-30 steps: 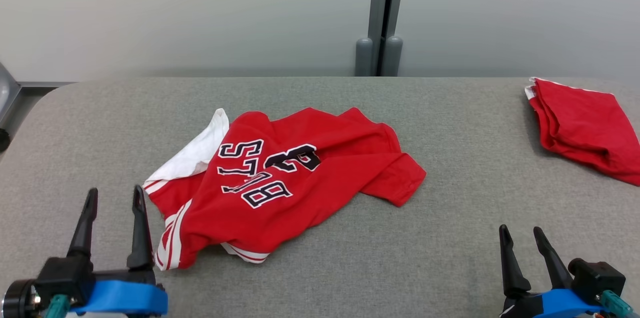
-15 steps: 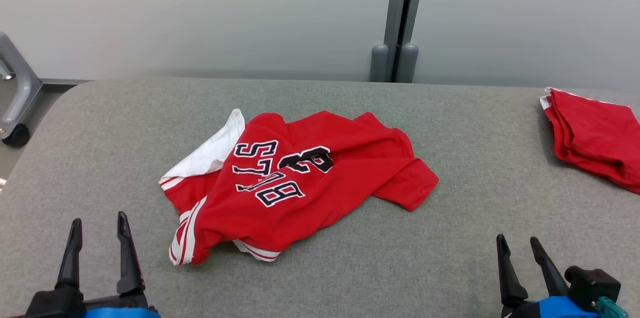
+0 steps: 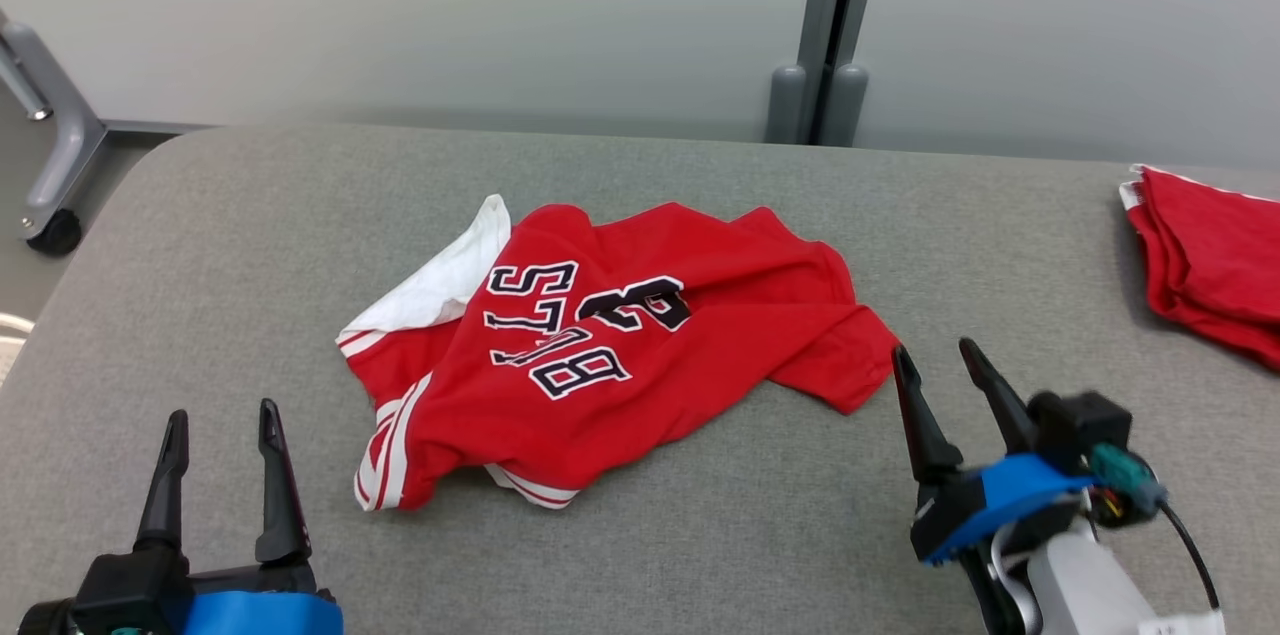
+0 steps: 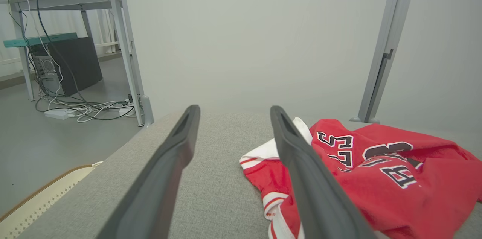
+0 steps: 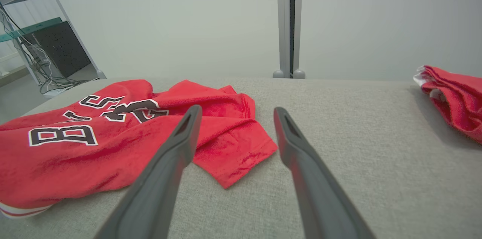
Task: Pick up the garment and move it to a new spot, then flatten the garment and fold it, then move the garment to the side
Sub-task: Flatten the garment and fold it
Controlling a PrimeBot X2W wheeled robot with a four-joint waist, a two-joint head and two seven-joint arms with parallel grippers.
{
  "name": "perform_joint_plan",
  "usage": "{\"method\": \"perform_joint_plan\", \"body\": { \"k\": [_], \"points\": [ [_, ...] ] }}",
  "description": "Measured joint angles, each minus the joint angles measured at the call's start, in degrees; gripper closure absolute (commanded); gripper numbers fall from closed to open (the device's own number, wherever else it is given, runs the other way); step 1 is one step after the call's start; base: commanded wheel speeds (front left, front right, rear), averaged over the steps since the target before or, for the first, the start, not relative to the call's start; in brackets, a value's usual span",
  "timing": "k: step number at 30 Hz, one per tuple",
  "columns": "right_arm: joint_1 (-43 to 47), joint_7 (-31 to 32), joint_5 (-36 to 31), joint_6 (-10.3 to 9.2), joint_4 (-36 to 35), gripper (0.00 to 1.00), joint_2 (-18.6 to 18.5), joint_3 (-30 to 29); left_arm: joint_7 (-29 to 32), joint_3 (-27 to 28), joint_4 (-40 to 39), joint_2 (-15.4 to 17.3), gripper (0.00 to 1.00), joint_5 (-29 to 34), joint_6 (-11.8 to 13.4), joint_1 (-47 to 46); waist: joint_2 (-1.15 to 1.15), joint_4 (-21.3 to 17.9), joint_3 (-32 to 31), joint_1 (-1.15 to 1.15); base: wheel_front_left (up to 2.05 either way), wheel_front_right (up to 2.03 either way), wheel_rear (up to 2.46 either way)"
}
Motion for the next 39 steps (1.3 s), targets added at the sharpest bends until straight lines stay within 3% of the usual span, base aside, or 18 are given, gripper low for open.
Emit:
{"method": "perform_joint_plan", "body": {
  "k": [12,22,23,25,31,39],
  "points": [
    [-13.88,0.71,-1.46,0.0,23.28,0.0,-1.45,0.62,0.0,-1.13,0.07,-0.33,0.0,-0.05,-0.26,-2.53,0.0,3.34,3.95,0.01,0.0,0.0,0.0],
    [-17.01,0.12,1.8,0.0,31.5,0.0,-1.07,-0.02,0.0,-2.68,0.14,-0.37,0.0,-1.16,0.96,-3.38,0.0,5.24,5.79,0.0,0.0,0.0,0.0],
    [-17.36,0.08,2.16,0.0,31.92,0.2,-1.02,-0.01,0.0,-2.75,0.15,-0.37,0.0,-1.19,0.98,-3.46,0.0,5.39,5.87,0.01,0.0,0.0,0.0],
    [-17.69,0.07,2.69,0.0,30.5,0.98,-0.93,0.02,0.0,-2.91,0.24,-0.37,0.0,-1.33,0.99,-3.64,0.0,5.65,5.99,0.01,0.0,0.0,0.0],
    [-16.81,0.0,2.12,0.01,24.14,1.0,-1.38,1.01,0.0,-2.57,0.73,-0.38,0.0,-1.25,1.01,-3.57,-0.01,5.33,5.04,0.0,0.0,0.0,0.0],
    [-3.49,0.01,2.34,0.01,8.66,1.0,-5.82,5.47,0.0,-0.68,1.34,-0.4,0.0,-0.94,0.7,-0.88,-0.02,2.65,1.61,-0.01,0.0,0.0,0.0]
  ]
}}
